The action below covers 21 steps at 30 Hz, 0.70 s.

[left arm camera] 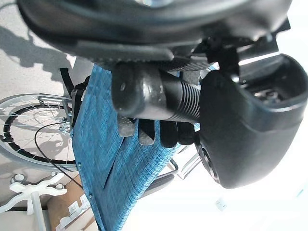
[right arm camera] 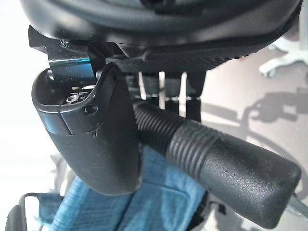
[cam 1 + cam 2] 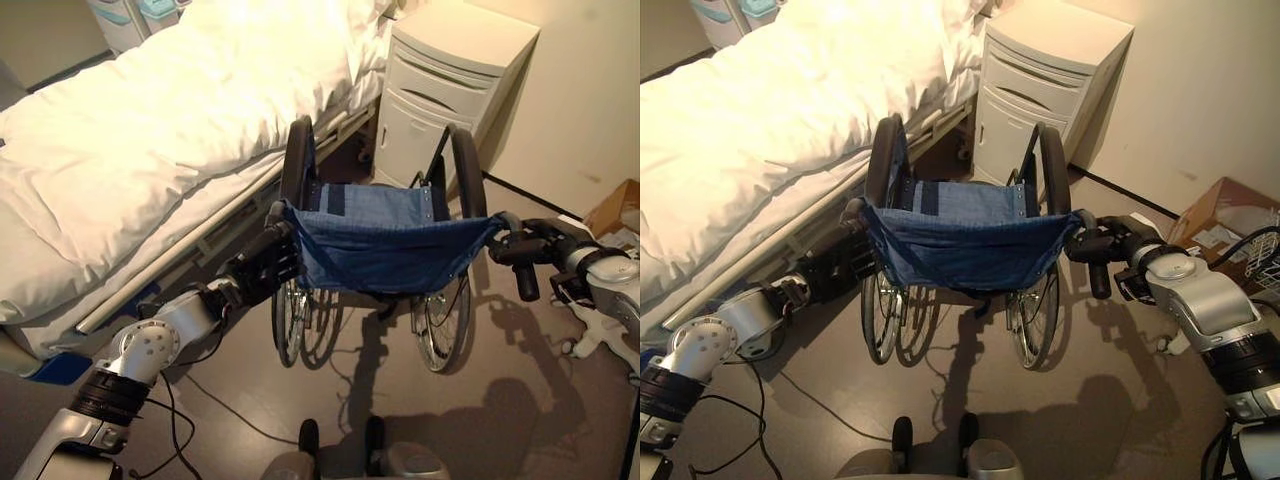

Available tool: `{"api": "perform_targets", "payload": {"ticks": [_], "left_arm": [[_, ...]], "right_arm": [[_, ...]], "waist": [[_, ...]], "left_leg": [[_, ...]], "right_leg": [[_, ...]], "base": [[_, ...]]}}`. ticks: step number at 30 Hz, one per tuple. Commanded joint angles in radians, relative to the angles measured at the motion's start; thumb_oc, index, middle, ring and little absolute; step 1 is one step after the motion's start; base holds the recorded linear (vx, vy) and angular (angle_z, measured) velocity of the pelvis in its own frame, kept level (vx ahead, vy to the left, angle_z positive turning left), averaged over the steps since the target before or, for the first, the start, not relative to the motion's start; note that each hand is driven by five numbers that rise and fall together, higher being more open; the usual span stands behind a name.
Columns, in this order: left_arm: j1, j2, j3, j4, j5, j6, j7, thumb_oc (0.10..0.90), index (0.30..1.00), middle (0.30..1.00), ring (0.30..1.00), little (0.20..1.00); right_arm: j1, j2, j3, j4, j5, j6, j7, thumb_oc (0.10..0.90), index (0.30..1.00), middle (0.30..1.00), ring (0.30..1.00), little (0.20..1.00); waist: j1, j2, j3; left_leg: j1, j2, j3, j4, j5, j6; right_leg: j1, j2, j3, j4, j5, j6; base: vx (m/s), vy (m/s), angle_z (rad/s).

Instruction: Push the wheelchair next to the bed

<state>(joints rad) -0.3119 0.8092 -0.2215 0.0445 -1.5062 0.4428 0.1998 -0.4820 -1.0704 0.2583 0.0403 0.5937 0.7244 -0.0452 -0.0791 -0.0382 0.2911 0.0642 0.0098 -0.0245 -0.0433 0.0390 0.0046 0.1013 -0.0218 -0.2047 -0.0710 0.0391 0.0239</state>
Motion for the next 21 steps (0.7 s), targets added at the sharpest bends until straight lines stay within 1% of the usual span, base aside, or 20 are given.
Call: {"api": "perform_targets", "payload": {"ticks": [1, 9, 11, 13, 15, 17, 19, 20, 21], "left_arm": [[-0.160, 0.030, 0.148, -0.041, -0.034, -0.214, -0.006, 0.800, 0.900, 0.900, 0.900, 0.900], [-0.131, 0.056, 0.203, -0.082, -0.033, -0.212, 0.020, 0.800, 0.900, 0.900, 0.900, 0.900], [-0.116, 0.082, 0.240, -0.095, -0.037, -0.211, 0.024, 0.800, 0.900, 0.900, 0.900, 0.900], [-0.109, 0.098, 0.260, -0.099, -0.009, -0.211, 0.014, 0.800, 0.900, 0.900, 0.900, 0.900], [-0.096, 0.129, 0.299, -0.110, 0.074, -0.199, 0.020, 0.800, 0.900, 0.900, 0.900, 0.900], [-0.088, 0.143, 0.316, -0.116, 0.108, -0.194, 0.027, 0.800, 0.900, 0.900, 0.900, 0.900], [-0.048, 0.179, 0.390, -0.131, 0.210, -0.175, 0.030, 0.800, 0.900, 0.900, 0.900, 0.900], [-0.034, 0.189, 0.416, -0.130, 0.231, -0.167, 0.026, 0.800, 0.900, 0.900, 0.900, 0.900], [0.007, 0.210, 0.486, -0.125, 0.295, -0.140, 0.028, 0.800, 0.900, 0.900, 0.900, 0.900]], "right_arm": [[-0.075, 0.110, 0.070, -0.141, 0.108, -0.222, 0.092, 0.800, 0.900, 0.900, 0.900, 0.900], [-0.054, 0.089, 0.014, -0.167, 0.107, -0.226, 0.059, 0.800, 0.900, 0.900, 0.900, 0.900], [-0.024, 0.071, -0.031, -0.177, 0.120, -0.234, 0.043, 0.800, 0.900, 0.900, 0.900, 0.900], [0.000, 0.066, -0.063, -0.177, 0.123, -0.247, 0.028, 0.800, 0.900, 0.900, 0.900, 0.900], [0.036, 0.053, -0.126, -0.176, 0.128, -0.262, 0.013, 0.800, 0.900, 0.900, 0.900, 0.900], [0.053, 0.047, -0.153, -0.177, 0.129, -0.266, 0.007, 0.800, 0.900, 0.900, 0.900, 0.900], [0.115, 0.035, -0.241, -0.181, 0.118, -0.278, 0.008, 0.800, 0.900, 0.900, 0.900, 0.900], [0.131, 0.033, -0.267, -0.180, 0.112, -0.280, 0.011, 0.800, 0.900, 0.900, 0.900, 0.900], [0.181, 0.029, -0.332, -0.178, 0.098, -0.287, 0.016, 0.800, 0.900, 0.900, 0.900, 0.900]], "waist": [[0.094, 0.003, -0.213], [0.092, 0.005, -0.227], [0.089, 0.004, -0.235], [0.087, 0.004, -0.238], [0.084, 0.005, -0.245], [0.083, 0.005, -0.247], [0.085, 0.005, -0.253], [0.085, 0.005, -0.254], [0.086, 0.006, -0.258]], "left_leg": [[0.025, -0.022, 0.022, -0.008, 0.006, -0.031], [0.038, -0.017, 0.027, -0.022, 0.007, -0.034], [0.037, -0.013, 0.030, -0.027, 0.018, -0.039], [0.034, -0.012, 0.032, -0.028, 0.023, -0.041], [0.028, -0.010, 0.035, -0.030, 0.028, -0.045], [0.026, -0.009, 0.035, -0.031, 0.028, -0.046], [0.021, -0.008, 0.036, -0.033, 0.027, -0.047], [0.021, -0.008, 0.035, -0.034, 0.027, -0.048], [0.022, -0.006, 0.035, -0.039, 0.025, -0.048]], "right_leg": [[0.014, -0.050, 0.067, 0.017, 0.007, 0.081], [0.019, -0.047, 0.070, 0.007, 0.011, 0.081], [0.014, -0.046, 0.073, 0.006, 0.021, 0.082], [0.009, -0.045, 0.074, 0.008, 0.026, 0.083], [0.000, -0.044, 0.077, 0.008, 0.032, 0.084], [-0.003, -0.043, 0.078, 0.008, 0.033, 0.084], [-0.006, -0.043, 0.077, 0.003, 0.032, 0.084], [-0.006, -0.043, 0.076, 0.002, 0.031, 0.084], [-0.006, -0.041, 0.074, -0.001, 0.029, 0.084]], "base": [[0.00, 0.000, 0.00], [0.00, 0.000, 0.00], [-0.02, -0.008, 0.00], [-0.02, -0.004, 0.01], [0.00, 0.000, 0.00], [-0.01, -0.002, 0.02], [-0.02, -0.006, 0.07], [0.00, 0.000, 0.00], [-0.01, -0.002, -0.03]]}}
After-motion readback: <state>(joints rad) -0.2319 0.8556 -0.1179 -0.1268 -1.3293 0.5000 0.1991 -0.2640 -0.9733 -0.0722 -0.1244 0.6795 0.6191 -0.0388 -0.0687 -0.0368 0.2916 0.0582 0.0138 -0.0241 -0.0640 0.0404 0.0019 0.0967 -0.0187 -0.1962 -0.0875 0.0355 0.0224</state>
